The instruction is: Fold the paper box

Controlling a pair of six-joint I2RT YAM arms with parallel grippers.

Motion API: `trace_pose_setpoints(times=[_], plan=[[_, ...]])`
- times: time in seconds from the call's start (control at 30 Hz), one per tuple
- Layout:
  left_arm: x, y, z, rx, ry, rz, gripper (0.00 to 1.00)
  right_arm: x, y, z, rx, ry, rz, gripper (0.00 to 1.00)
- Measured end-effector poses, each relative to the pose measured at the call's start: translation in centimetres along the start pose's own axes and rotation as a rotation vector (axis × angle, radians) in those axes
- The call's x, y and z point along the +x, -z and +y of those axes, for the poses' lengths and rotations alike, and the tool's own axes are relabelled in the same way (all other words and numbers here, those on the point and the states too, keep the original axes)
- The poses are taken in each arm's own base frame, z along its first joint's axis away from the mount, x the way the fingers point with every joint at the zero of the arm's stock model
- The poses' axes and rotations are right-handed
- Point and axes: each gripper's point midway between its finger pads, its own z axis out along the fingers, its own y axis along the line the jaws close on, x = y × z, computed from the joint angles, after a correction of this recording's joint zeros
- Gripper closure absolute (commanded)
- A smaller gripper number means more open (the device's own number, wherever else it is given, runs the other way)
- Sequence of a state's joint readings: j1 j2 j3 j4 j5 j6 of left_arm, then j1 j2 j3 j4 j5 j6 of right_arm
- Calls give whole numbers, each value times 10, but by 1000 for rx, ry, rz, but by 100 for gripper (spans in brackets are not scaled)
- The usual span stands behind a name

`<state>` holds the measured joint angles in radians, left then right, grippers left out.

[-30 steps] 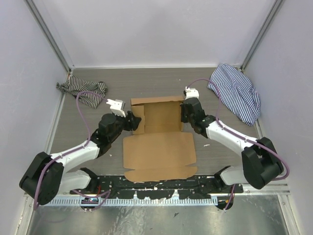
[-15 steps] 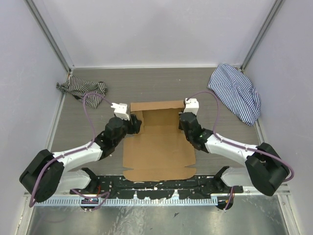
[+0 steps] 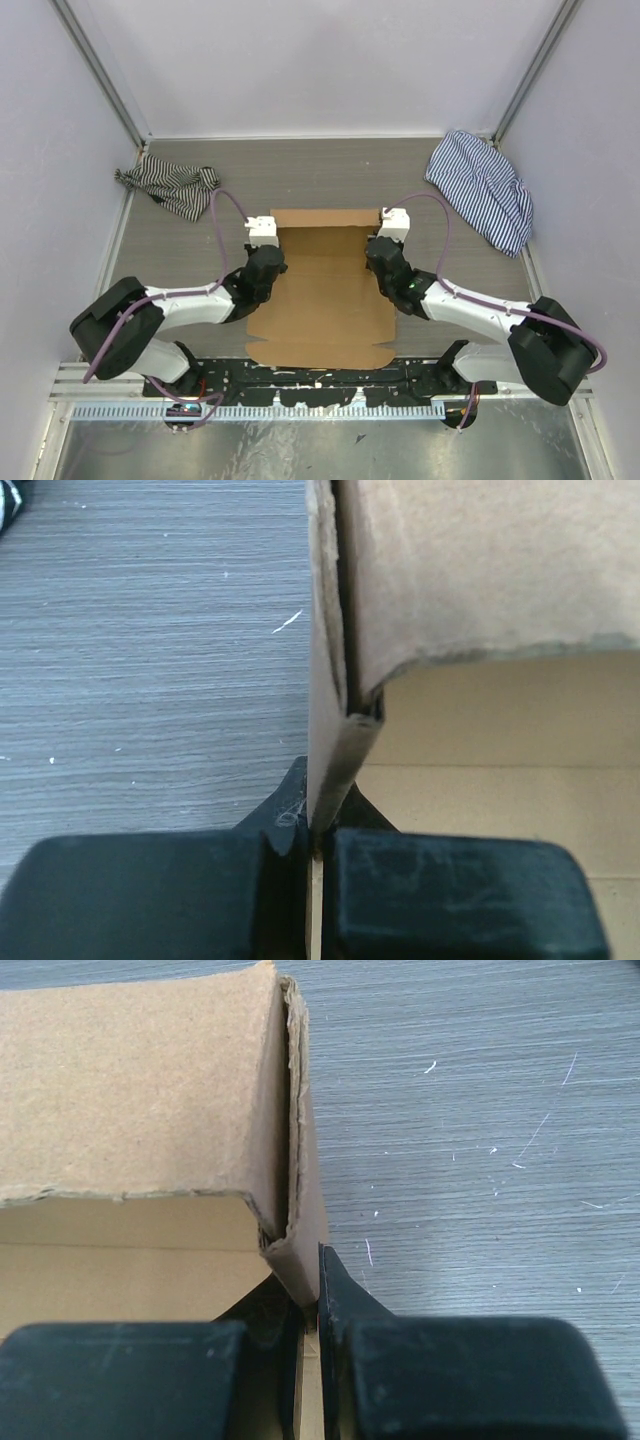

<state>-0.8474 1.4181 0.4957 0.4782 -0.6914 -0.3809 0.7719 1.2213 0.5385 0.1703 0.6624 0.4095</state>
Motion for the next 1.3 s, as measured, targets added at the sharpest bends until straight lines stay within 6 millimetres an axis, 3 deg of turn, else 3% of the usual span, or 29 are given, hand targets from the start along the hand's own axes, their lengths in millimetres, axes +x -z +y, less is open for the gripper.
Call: trace_pose_setpoints(times=[0.57, 0.87, 1.0, 1.1, 1.3], plan=[[2, 8, 8, -321, -53, -18, 100, 1, 0, 5, 7, -34, 29, 98], [4, 12, 14, -435, 3, -1, 100, 1, -2, 10, 5, -51, 40, 97], [6, 16, 18, -452, 38, 3, 86, 1, -2, 14, -4, -59, 43, 97], [6, 21, 22, -457, 51, 10, 68, 0, -3, 16, -8, -59, 46, 96], [7, 30, 35, -476, 44, 23, 53, 1, -4, 19, -3, -59, 58, 91]])
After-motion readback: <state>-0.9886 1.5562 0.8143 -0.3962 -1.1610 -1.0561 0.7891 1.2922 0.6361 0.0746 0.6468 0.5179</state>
